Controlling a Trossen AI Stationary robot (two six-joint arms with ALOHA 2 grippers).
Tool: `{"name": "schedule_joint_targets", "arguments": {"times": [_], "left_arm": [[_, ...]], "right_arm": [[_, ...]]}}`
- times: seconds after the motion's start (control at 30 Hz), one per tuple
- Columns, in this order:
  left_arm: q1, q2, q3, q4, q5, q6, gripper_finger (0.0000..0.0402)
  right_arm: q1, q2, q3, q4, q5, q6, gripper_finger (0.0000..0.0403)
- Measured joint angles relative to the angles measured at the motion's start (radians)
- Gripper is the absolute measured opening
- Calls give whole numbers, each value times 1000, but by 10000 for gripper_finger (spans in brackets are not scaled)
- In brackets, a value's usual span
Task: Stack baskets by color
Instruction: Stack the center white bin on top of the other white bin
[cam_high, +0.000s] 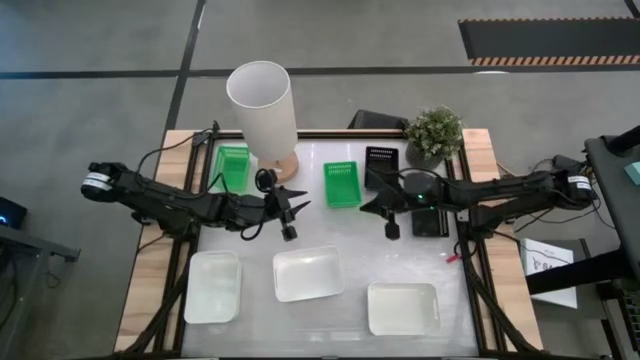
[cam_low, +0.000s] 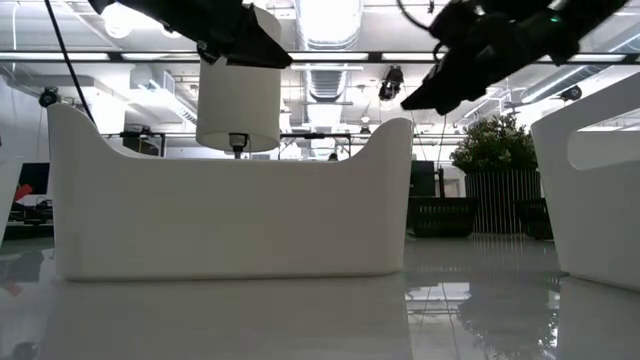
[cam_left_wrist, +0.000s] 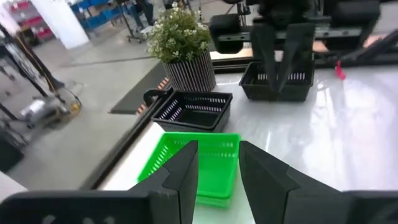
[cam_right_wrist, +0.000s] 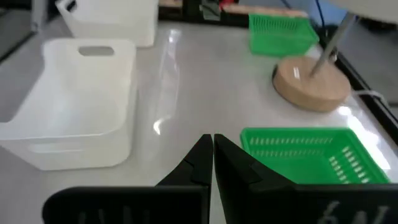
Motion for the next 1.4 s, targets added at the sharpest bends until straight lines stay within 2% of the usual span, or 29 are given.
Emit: {"name": "schedule_joint_targets", "arguments": {"times": [0.13, 0.3, 0.83, 1.17, 1.4], "left_arm": [[-21, 0, 0, 0, 29, -120, 99], [-87, 0, 0, 1, 153, -195, 99], [-340, 16, 1, 6, 151, -495, 99], [-356, 191, 63, -13, 141, -484, 99], [-329, 277, 142, -196, 132, -471, 99]], "right_arm": [[11, -64, -72, 75, 0, 14, 9], [12, -123, -116, 77, 0, 3, 9], [12, -128, -120, 76, -1, -60, 9], [12, -128, -120, 77, -2, -70, 9], [12, -128, -120, 76, -3, -74, 9]]}}
